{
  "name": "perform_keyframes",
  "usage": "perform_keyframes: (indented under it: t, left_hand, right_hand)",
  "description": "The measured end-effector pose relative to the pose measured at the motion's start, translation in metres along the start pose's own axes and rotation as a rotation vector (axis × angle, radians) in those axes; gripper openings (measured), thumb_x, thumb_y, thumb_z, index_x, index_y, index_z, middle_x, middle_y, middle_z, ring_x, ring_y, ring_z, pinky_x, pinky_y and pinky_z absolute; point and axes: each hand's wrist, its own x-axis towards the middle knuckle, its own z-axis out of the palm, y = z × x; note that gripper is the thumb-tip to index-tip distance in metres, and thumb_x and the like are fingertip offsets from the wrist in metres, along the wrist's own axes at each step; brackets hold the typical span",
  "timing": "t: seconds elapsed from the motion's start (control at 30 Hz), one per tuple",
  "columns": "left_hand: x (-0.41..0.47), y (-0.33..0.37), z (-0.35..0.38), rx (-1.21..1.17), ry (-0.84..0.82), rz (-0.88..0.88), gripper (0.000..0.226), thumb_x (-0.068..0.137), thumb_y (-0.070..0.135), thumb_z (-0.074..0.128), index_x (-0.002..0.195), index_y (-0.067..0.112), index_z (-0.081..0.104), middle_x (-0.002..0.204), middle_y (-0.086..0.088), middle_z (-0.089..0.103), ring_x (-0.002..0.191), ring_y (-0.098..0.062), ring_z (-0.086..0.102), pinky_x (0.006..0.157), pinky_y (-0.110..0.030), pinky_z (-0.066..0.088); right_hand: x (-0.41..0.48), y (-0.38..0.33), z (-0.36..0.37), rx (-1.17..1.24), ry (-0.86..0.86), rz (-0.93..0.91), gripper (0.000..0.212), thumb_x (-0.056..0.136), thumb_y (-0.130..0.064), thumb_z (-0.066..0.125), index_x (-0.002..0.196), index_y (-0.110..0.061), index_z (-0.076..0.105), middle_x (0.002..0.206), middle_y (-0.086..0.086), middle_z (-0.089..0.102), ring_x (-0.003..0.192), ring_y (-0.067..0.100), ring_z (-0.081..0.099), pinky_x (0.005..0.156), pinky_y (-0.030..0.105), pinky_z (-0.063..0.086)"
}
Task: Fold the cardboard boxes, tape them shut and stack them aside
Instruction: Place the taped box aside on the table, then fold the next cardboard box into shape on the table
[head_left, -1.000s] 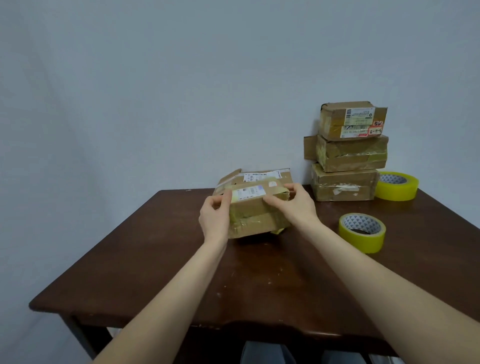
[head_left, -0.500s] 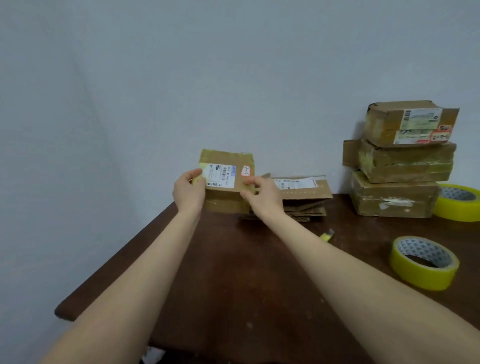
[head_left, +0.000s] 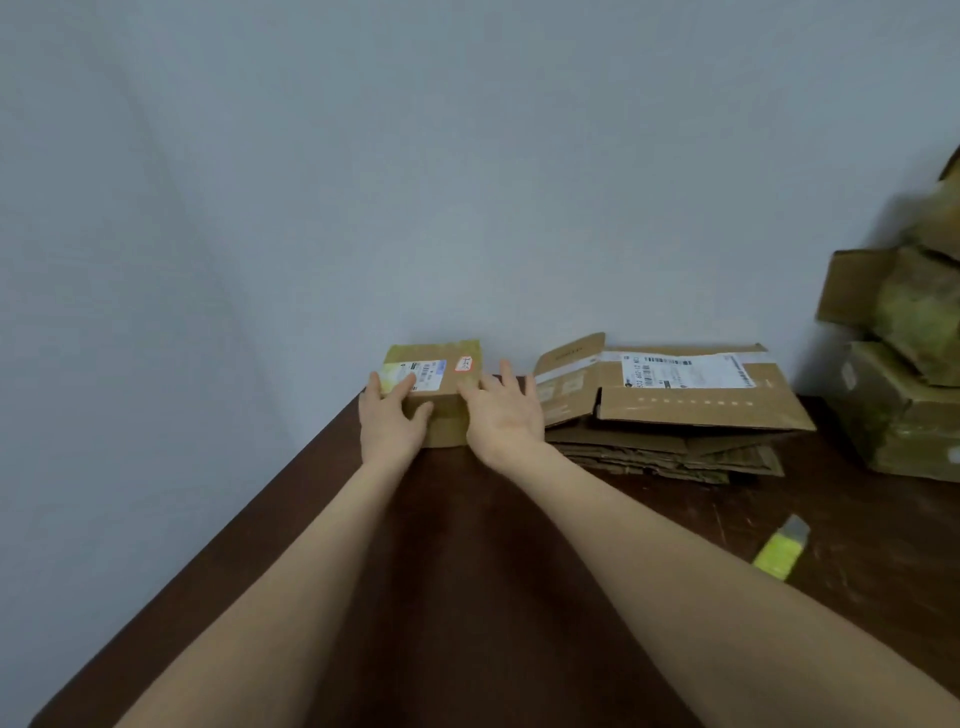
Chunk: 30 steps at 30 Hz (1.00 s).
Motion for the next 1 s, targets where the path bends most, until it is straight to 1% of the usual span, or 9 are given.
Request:
perform_keyframes:
  t: [0.2,0.27,0.4,0.53,0.67,0.77,0.87,0.93,1.0]
  left_hand:
    - [0.030,0.024,0.008,0.309,-0.152,-0.084,0.060,0.094,0.007,0.037,0.146,0.037,0.031,0.161,-0.006,0.000,0.146,-0.033,-0.003,0.117,-0.051,0.010]
    - [0.023,0.037,0.011,0.392,-0.074,-0.044,0.065,0.089,0.004,0.038,0.146,0.036,0.031,0.160,-0.006,0.001,0.146,-0.031,-0.004,0.116,-0.050,0.007]
    - [-0.006,0.079,0.030,0.256,0.109,0.195,0.050,0.089,0.007,0.046,0.137,0.019,0.048,0.151,-0.012,0.027,0.140,-0.029,0.024,0.109,-0.040,0.028]
    - [-0.031,0.123,0.060,0.063,-0.125,0.202,0.047,0.094,0.019,0.046,0.141,0.014,0.041,0.148,-0.011,0.032,0.136,-0.027,0.033,0.107,-0.040,0.034]
    - [-0.038,0.142,0.080,0.046,-0.266,0.061,0.055,0.093,0.042,0.042,0.142,0.017,0.038,0.143,-0.014,0.039,0.131,-0.033,0.038,0.107,-0.045,0.035]
    - [-0.037,0.137,0.092,0.109,-0.334,-0.130,0.068,0.088,0.061,0.036,0.141,0.019,0.036,0.142,-0.018,0.039,0.128,-0.037,0.041,0.106,-0.050,0.034]
    - [-0.038,0.133,0.100,0.087,-0.352,-0.148,0.075,0.086,0.068,0.030,0.141,0.017,0.038,0.142,-0.016,0.042,0.125,-0.037,0.044,0.106,-0.051,0.033]
    - [-0.039,0.135,0.101,0.051,-0.337,-0.127,0.073,0.087,0.067,0.028,0.142,0.019,0.038,0.143,-0.014,0.042,0.126,-0.036,0.045,0.106,-0.051,0.033]
    - [-0.043,0.139,0.096,-0.014,-0.327,-0.110,0.073,0.089,0.065,0.029,0.145,0.019,0.033,0.148,-0.012,0.038,0.130,-0.035,0.042,0.108,-0.050,0.033]
  right_hand:
    - [0.001,0.037,-0.008,0.035,0.058,0.057,0.050,0.093,-0.010,0.043,0.142,-0.021,0.040,0.154,0.009,0.025,0.148,0.028,0.000,0.120,0.043,0.005]
    - [-0.004,0.048,-0.012,0.035,0.092,0.078,0.046,0.093,-0.012,0.046,0.138,-0.020,0.044,0.152,0.008,0.028,0.147,0.028,0.004,0.119,0.041,0.010]
    - [-0.021,0.068,-0.026,0.070,0.189,0.123,0.047,0.090,-0.018,0.053,0.137,-0.023,0.045,0.146,0.005,0.035,0.143,0.024,0.015,0.115,0.037,0.019]
    - [-0.042,0.109,-0.053,0.126,0.295,0.314,0.048,0.093,-0.016,0.046,0.141,-0.019,0.040,0.148,0.008,0.031,0.142,0.025,0.019,0.114,0.038,0.024]
    - [-0.067,0.171,-0.085,0.198,0.401,0.621,0.058,0.092,-0.025,0.055,0.143,-0.014,0.032,0.150,0.012,0.026,0.140,0.029,0.023,0.111,0.041,0.028]
    - [-0.083,0.211,-0.090,0.371,0.311,0.830,0.059,0.091,-0.033,0.058,0.139,-0.007,0.034,0.145,0.017,0.032,0.132,0.036,0.037,0.100,0.040,0.038]
    - [-0.086,0.224,-0.082,0.564,0.213,0.841,0.053,0.090,-0.038,0.058,0.128,-0.002,0.051,0.127,0.015,0.056,0.115,0.035,0.055,0.086,0.034,0.045]
    - [-0.084,0.221,-0.080,0.763,0.287,0.847,0.041,0.090,-0.031,0.061,0.117,-0.001,0.059,0.112,0.011,0.062,0.101,0.031,0.060,0.074,0.030,0.048]
    - [-0.084,0.217,-0.081,1.018,0.362,0.854,0.027,0.089,-0.019,0.064,0.111,-0.003,0.062,0.111,0.011,0.065,0.095,0.026,0.062,0.068,0.029,0.051]
